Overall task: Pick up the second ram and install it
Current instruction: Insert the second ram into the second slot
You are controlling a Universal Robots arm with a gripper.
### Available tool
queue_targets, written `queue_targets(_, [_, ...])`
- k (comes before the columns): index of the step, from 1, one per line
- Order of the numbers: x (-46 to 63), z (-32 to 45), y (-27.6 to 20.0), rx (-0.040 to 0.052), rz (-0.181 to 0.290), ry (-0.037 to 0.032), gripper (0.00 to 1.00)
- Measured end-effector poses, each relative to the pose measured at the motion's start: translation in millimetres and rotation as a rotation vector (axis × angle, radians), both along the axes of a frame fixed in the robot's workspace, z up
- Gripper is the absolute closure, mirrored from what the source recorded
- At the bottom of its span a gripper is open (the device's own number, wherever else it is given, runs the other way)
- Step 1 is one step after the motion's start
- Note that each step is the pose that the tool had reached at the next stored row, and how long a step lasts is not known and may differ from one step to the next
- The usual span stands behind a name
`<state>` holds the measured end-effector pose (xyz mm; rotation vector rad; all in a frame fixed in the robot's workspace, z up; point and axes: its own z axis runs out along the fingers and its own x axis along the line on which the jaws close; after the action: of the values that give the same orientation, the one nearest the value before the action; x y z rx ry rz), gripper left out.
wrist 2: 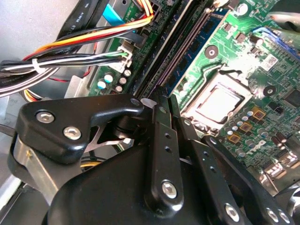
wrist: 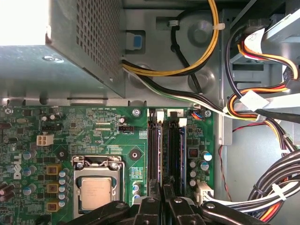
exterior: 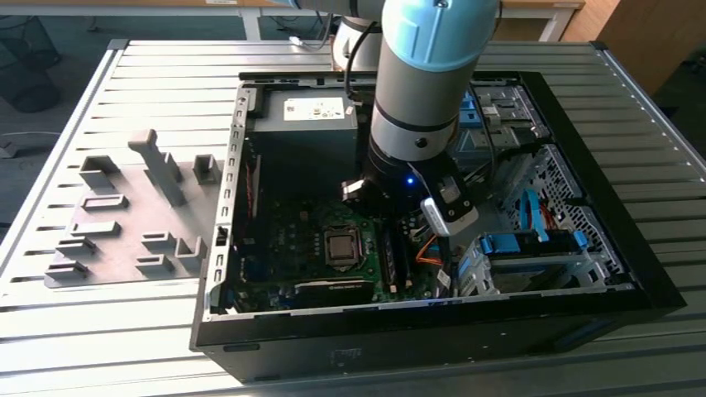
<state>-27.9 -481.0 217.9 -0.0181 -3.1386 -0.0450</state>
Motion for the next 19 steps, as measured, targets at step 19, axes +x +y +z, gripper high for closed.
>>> queue_targets(19, [0.3,-3.5,0.0,0.0,-0.004,0.0,0.86])
